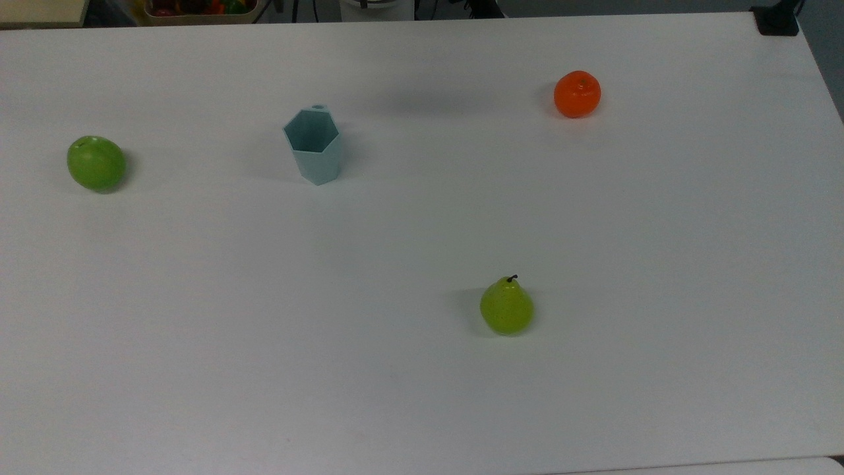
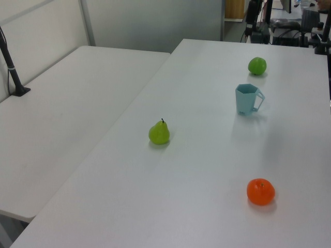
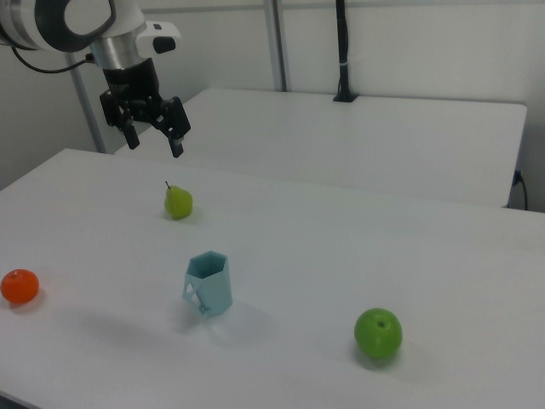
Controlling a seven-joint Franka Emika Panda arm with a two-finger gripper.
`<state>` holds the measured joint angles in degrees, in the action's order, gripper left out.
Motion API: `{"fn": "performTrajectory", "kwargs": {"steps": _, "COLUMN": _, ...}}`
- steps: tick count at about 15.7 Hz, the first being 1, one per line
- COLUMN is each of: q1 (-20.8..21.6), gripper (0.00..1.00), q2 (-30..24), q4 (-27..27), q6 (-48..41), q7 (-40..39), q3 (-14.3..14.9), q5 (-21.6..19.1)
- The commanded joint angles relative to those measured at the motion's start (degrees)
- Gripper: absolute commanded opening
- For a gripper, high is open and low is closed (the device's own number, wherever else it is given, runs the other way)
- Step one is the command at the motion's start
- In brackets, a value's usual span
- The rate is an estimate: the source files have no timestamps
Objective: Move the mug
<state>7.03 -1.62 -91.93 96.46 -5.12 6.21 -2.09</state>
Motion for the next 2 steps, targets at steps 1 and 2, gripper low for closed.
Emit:
{"fn": "performTrajectory", "kwargs": {"steps": 1, "q1": 1.23, "gripper": 1.0, "q2": -0.93, "q4": -1.33, "q6": 1.45, "q7": -1.12, "q3": 1.17, "q5": -0.98}}
{"fn": "performTrajectory", "kwargs": {"steps": 2, "q1": 1.23, "gripper": 1.0, "q2": -0.93, "q4": -1.33, "q6": 1.45, "q7": -1.12, "q3": 1.08, "q5": -0.98}}
